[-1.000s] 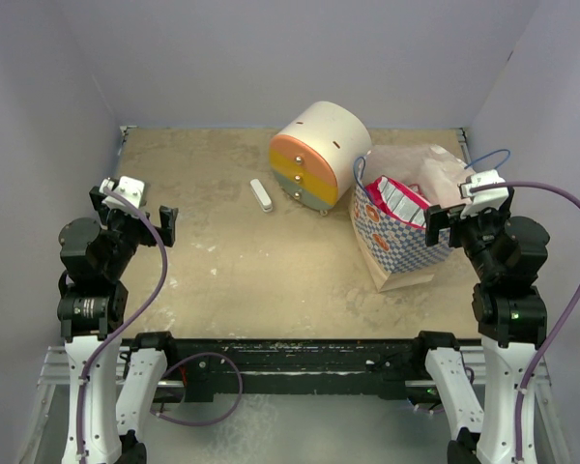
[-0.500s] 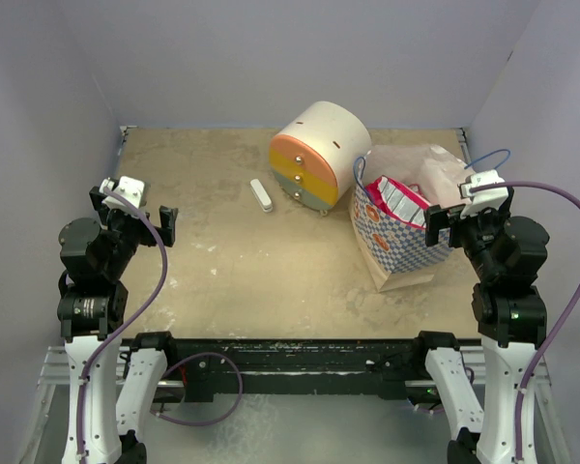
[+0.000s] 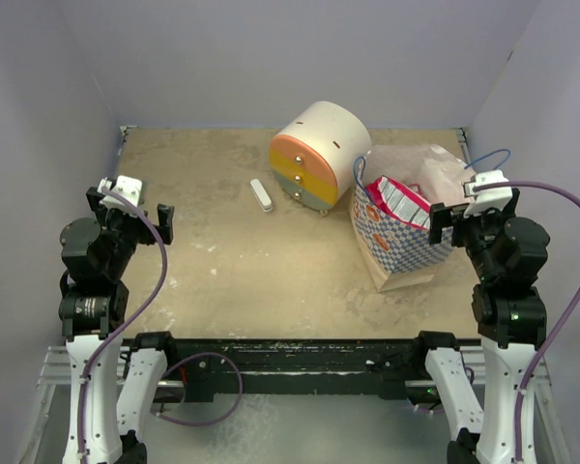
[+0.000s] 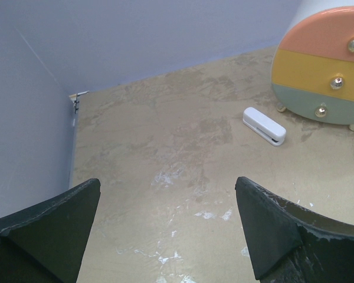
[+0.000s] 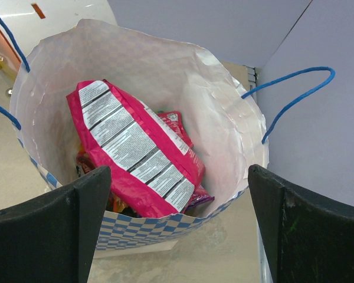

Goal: Place the snacks into the paper bag
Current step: Reset both arms

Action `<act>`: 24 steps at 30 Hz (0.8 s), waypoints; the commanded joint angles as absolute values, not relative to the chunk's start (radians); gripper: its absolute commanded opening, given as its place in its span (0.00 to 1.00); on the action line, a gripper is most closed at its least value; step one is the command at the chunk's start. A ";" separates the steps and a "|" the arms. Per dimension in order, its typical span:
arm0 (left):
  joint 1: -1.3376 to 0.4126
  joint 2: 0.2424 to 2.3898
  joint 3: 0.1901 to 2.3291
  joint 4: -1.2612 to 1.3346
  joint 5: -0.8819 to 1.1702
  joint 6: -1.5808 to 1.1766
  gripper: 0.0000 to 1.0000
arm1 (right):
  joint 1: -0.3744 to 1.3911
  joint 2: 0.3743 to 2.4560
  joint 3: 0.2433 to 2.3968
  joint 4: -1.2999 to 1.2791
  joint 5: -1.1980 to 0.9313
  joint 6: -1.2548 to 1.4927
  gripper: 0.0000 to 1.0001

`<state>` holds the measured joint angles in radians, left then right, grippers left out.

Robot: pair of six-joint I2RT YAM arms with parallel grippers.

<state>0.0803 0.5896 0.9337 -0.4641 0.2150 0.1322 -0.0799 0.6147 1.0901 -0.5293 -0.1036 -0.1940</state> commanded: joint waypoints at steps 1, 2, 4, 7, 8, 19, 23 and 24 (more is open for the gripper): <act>0.091 0.581 0.927 -0.413 0.216 0.120 0.99 | -0.083 0.608 1.091 -0.493 -0.136 -0.193 1.00; 0.091 0.581 0.927 -0.413 0.220 0.121 0.99 | -0.083 0.607 1.091 -0.495 -0.141 -0.194 1.00; 0.091 0.583 0.927 -0.411 0.223 0.122 0.99 | -0.083 0.609 1.094 -0.495 -0.140 -0.193 1.00; 0.090 0.581 0.927 -0.411 0.225 0.121 0.99 | -0.083 0.608 1.095 -0.497 -0.145 -0.192 1.00; 0.090 0.582 0.927 -0.411 0.227 0.122 0.99 | -0.083 0.608 1.094 -0.496 -0.144 -0.193 1.00; 0.095 0.585 0.928 -0.415 0.236 0.120 0.99 | -0.083 0.607 1.097 -0.497 -0.139 -0.192 1.00; 0.095 0.587 0.927 -0.413 0.237 0.122 0.99 | -0.083 0.609 1.098 -0.497 -0.138 -0.191 1.00; 0.095 0.587 0.927 -0.413 0.238 0.122 0.99 | -0.083 0.610 1.098 -0.497 -0.138 -0.190 1.00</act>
<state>0.0849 0.5896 0.9337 -0.4633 0.2218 0.1322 -0.0799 0.6136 1.0893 -0.5293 -0.1253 -0.1944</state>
